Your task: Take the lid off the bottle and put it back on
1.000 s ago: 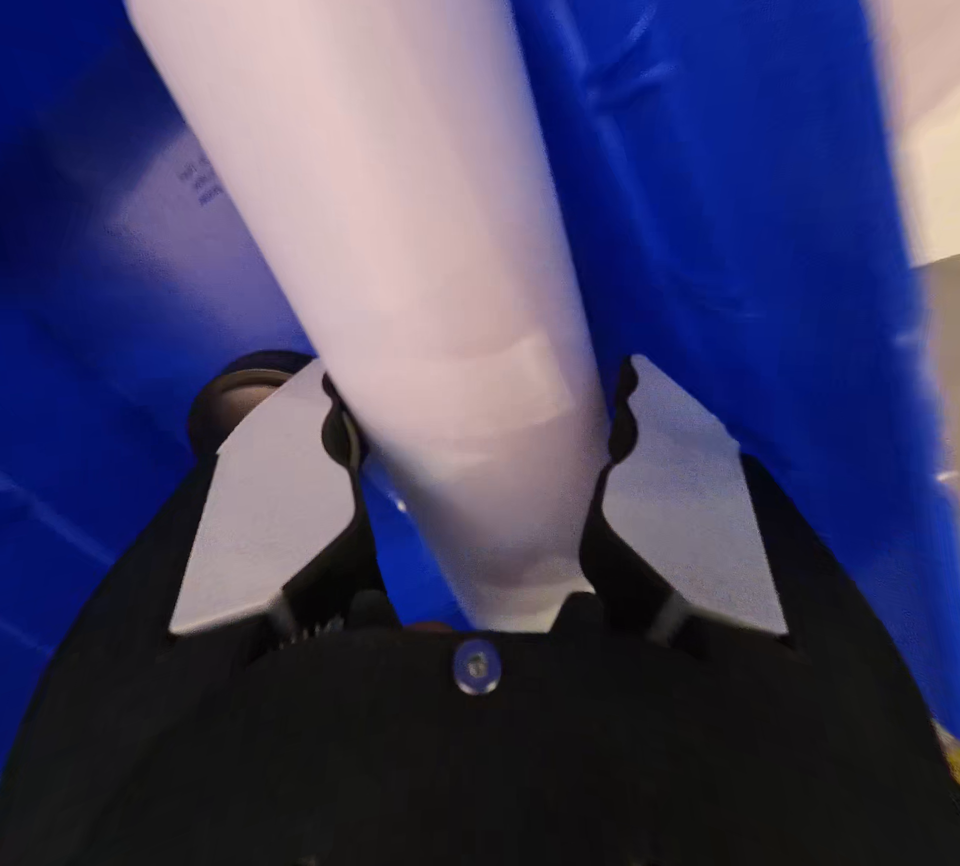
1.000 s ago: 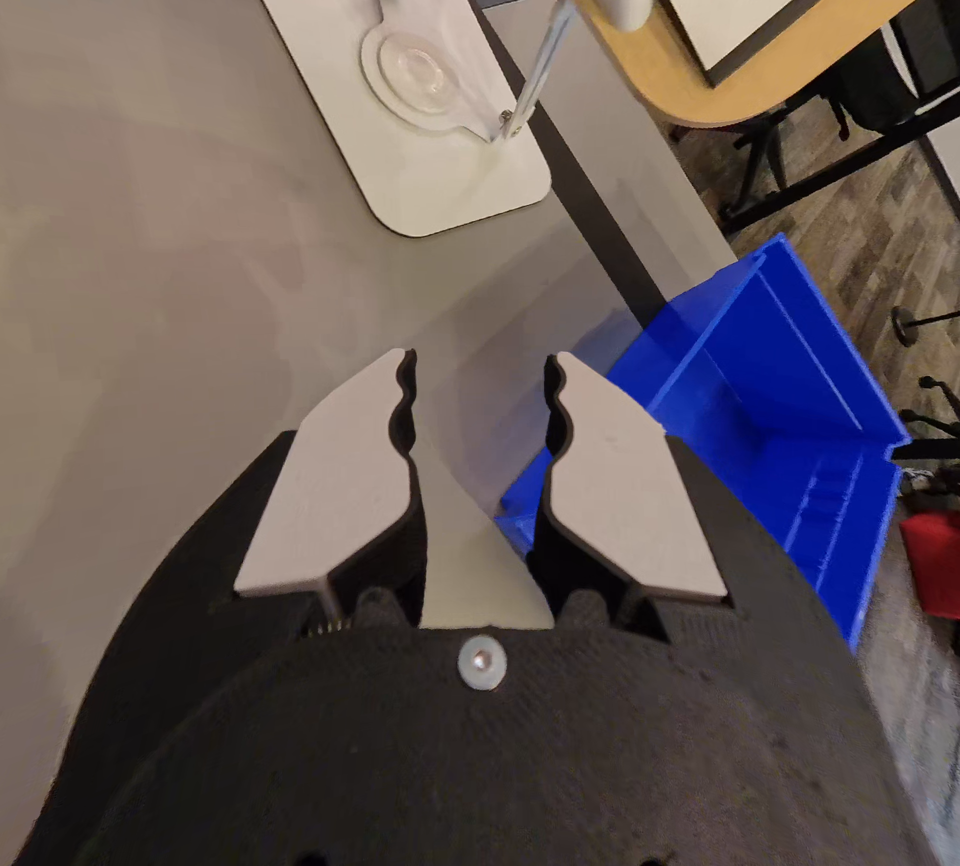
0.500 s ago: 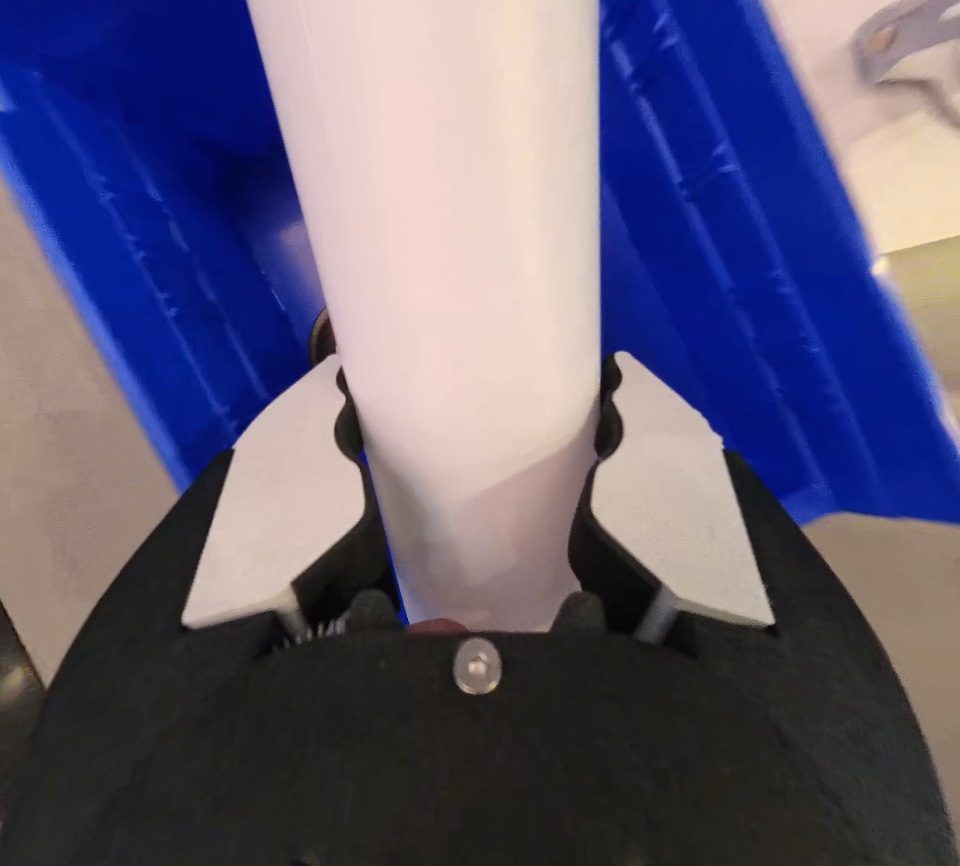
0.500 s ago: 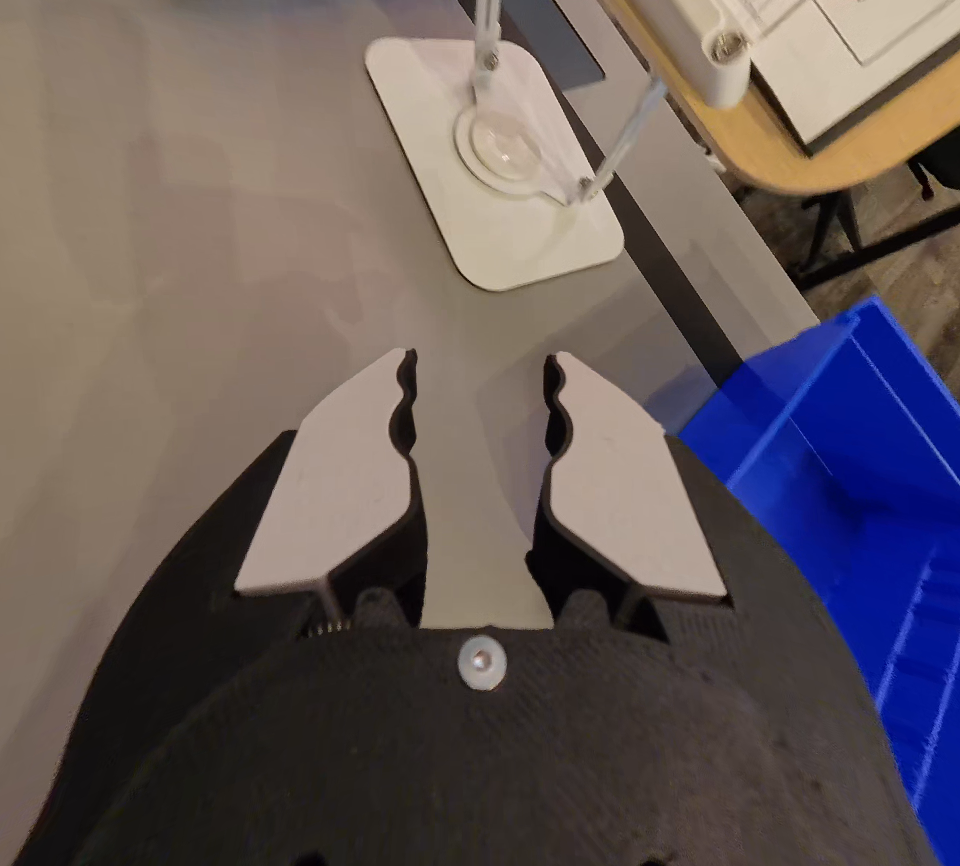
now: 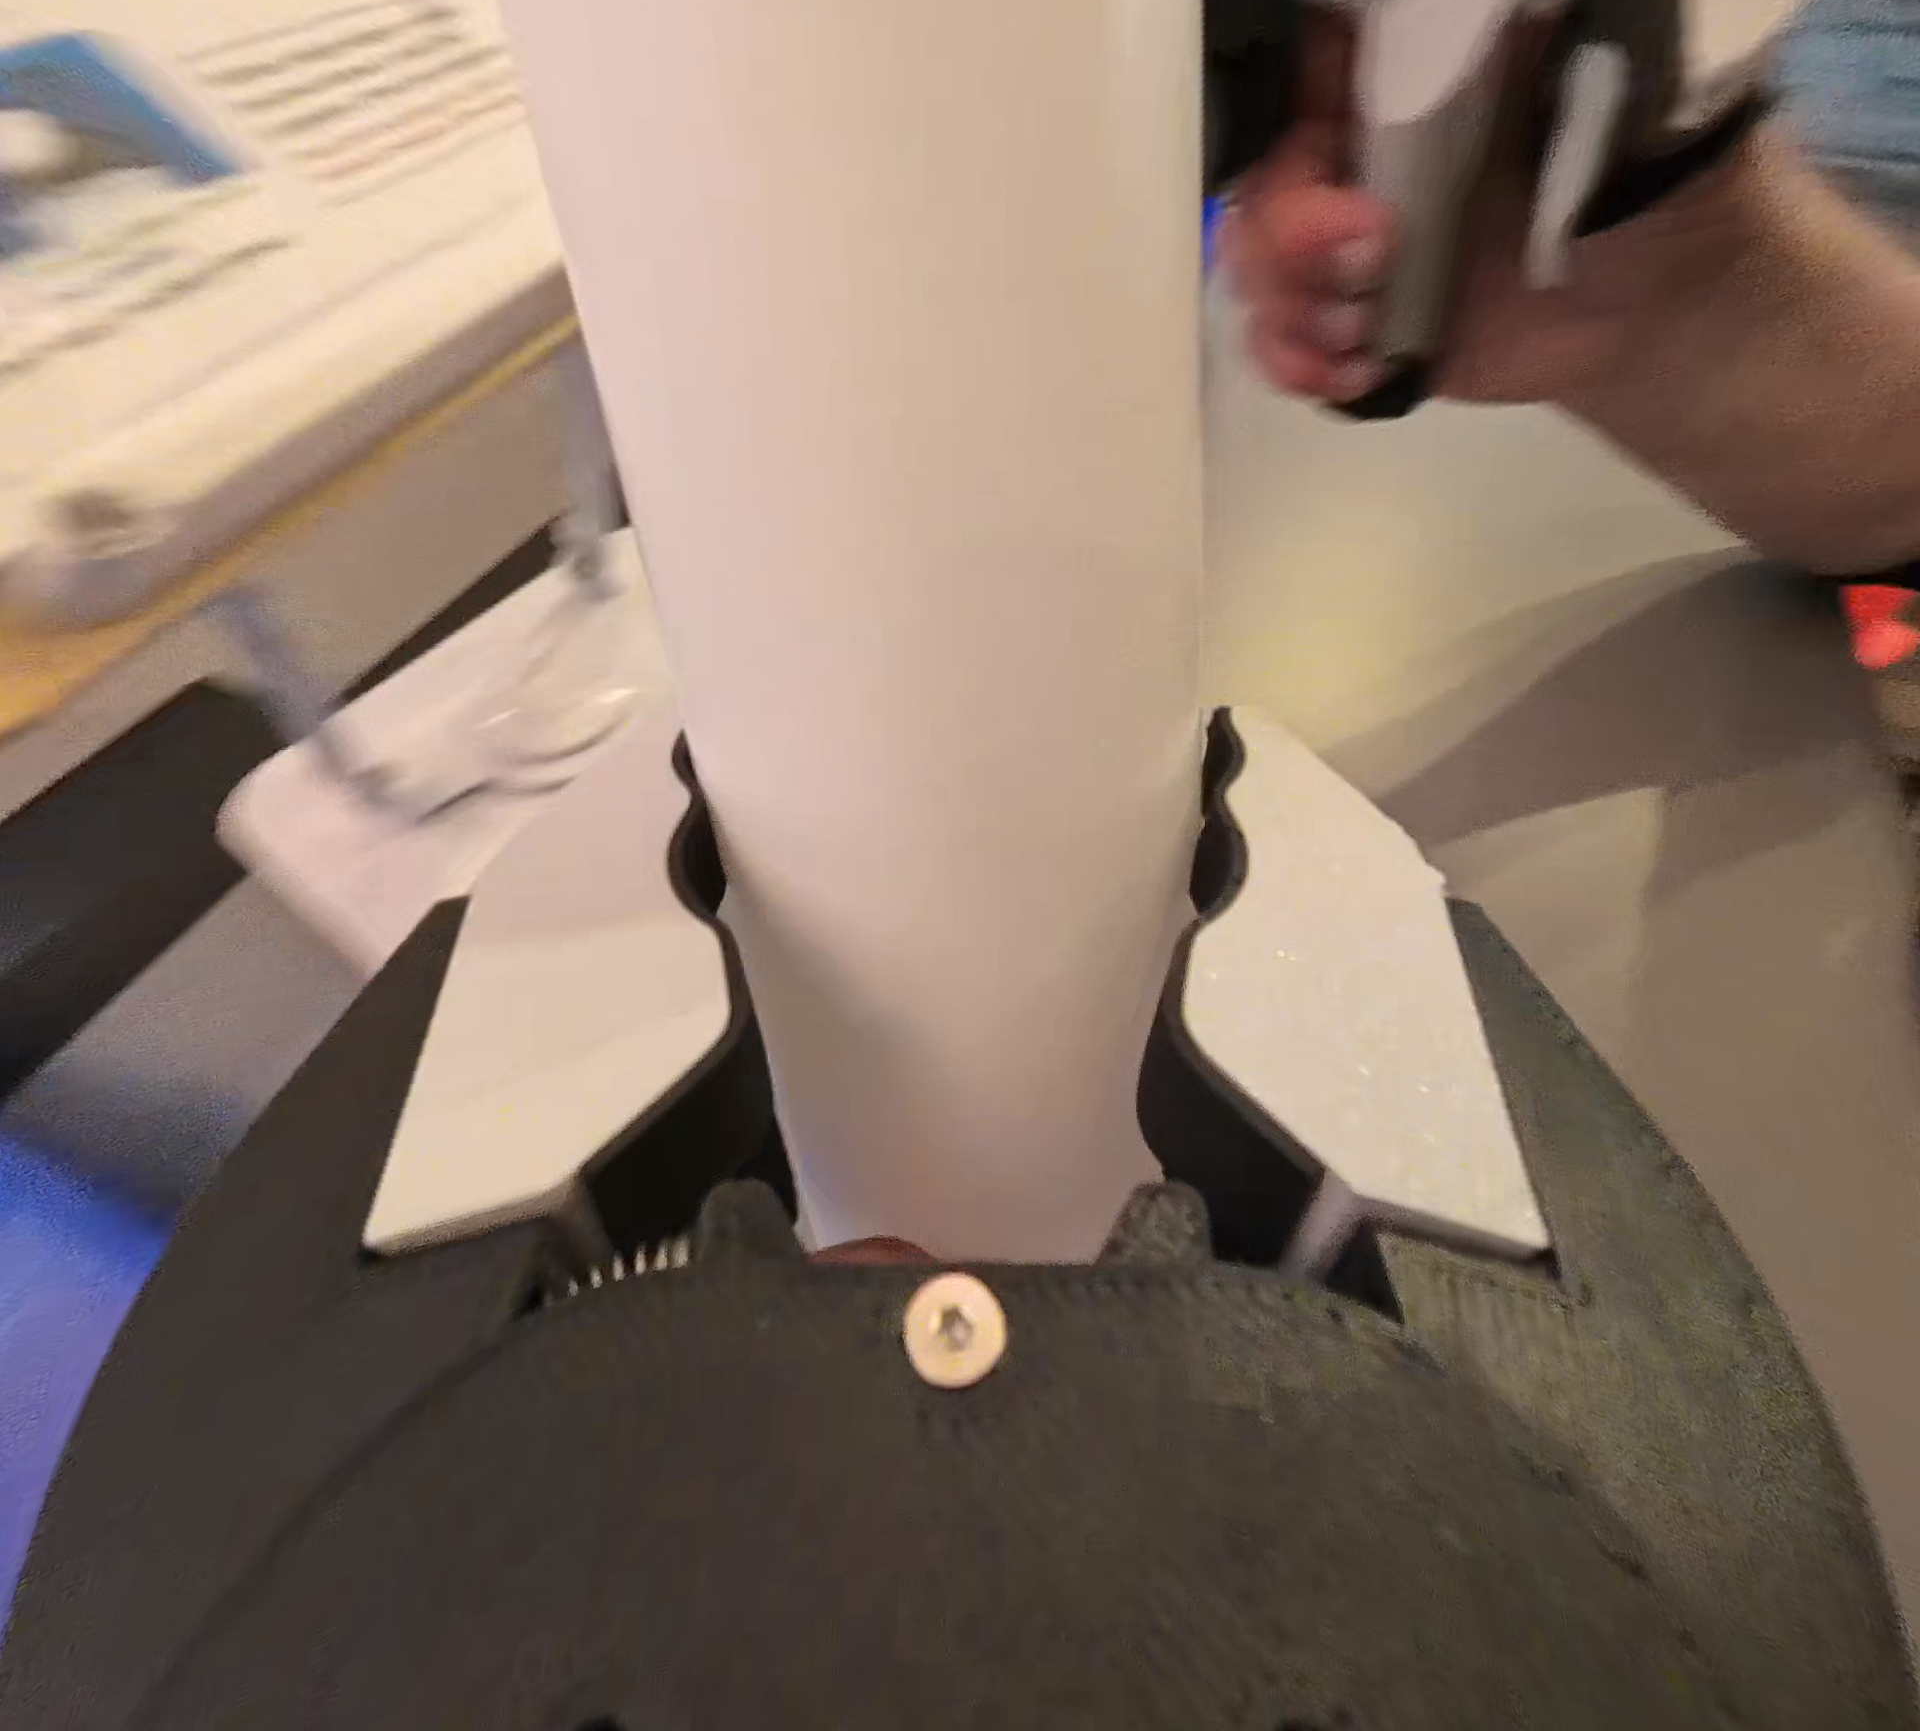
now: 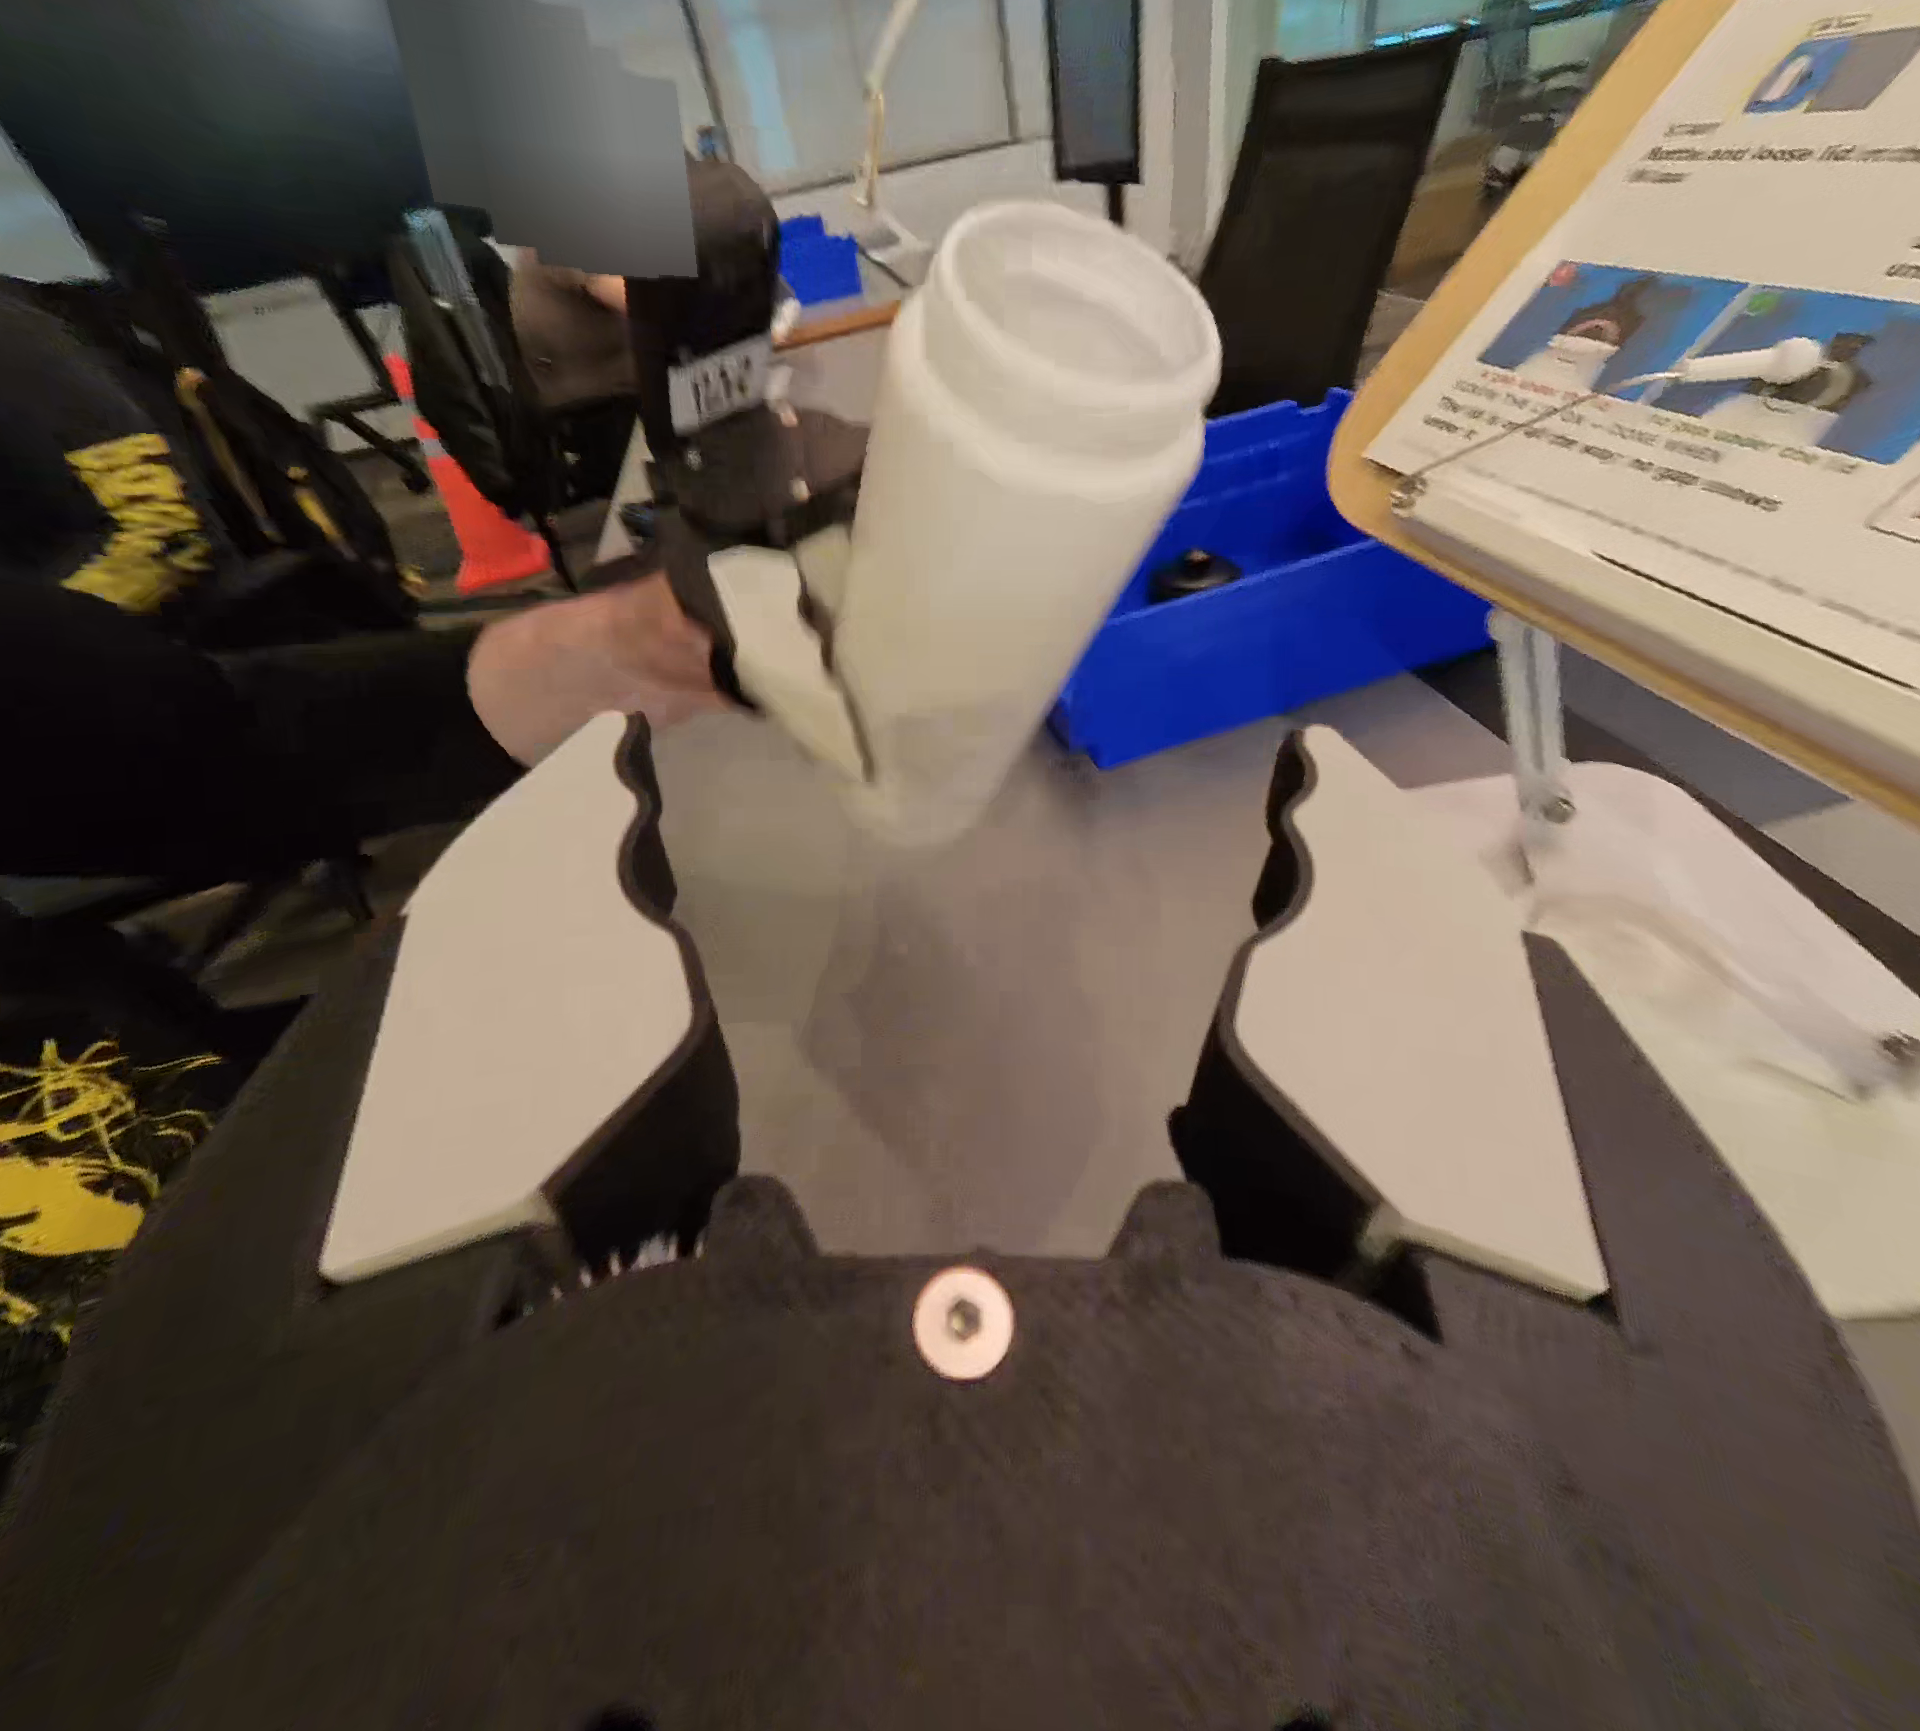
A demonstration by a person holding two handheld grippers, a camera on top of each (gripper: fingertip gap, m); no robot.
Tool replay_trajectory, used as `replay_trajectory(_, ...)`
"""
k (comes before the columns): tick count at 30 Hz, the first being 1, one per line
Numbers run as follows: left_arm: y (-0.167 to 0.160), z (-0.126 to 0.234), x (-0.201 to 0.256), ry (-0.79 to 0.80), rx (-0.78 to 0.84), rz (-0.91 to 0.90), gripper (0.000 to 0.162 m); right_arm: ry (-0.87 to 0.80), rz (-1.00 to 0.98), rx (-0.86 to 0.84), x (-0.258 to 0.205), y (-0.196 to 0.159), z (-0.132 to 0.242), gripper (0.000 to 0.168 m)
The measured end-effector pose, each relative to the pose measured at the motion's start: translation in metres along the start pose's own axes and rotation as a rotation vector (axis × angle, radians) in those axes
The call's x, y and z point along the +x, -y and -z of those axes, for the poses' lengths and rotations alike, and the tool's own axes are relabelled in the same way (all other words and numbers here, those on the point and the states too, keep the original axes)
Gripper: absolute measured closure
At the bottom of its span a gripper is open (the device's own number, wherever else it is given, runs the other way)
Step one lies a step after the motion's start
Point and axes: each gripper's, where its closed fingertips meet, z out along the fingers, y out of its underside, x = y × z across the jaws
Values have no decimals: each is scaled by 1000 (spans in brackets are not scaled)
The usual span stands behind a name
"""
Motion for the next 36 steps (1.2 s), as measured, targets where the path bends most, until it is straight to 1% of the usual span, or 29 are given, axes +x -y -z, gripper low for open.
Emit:
replay_trajectory(1,0,-15,18,-52,18,-9,72,31,-14,5,-1,-2,-4,56)
replay_trajectory(3,-1,-42,42,-115,47,-15,72,65,-44,0,-1,-8,-9,46)
replay_trajectory(4,-4,-53,50,-136,44,-25,72,105,-56,2,-5,-10,-10,47)
replay_trajectory(5,-6,-61,54,-140,48,-38,72,134,-62,8,-9,-11,-10,52)
replay_trajectory(6,-5,-67,58,-158,71,-33,72,129,-59,12,-8,-13,-9,54)
replay_trajectory(7,-4,-72,64,-191,96,-12,72,116,-51,7,-5,-15,-8,62)
replay_trajectory(8,-6,-78,69,-209,92,-10,73,114,-43,-1,-3,-18,-6,78)
replay_trajectory(9,-11,-84,69,-195,67,-22,73,126,-37,-10,-4,-21,-5,80)
replay_trajectory(15,-34,-98,62,-170,-19,-67,74,93,102,-134,-1,-43,-10,81)
replay_trajectory(21,-53,-106,62,-189,-91,-48,75,104,90,-174,6,-61,-13,81)
replay_trajectory(26,-56,-106,62,-190,-105,-54,74,114,92,-163,5,-61,-12,81)
replay_trajectory(30,-54,-96,58,-174,-105,-62,63,134,84,-148,1,-60,-12,79)
replay_trajectory(33,-42,-66,44,-133,-91,-91,62,132,85,-117,-1,-54,-9,71)
replay_trajectory(36,-21,-15,7,-15,-71,-134,68,133,87,-82,-2,-47,-2,69)
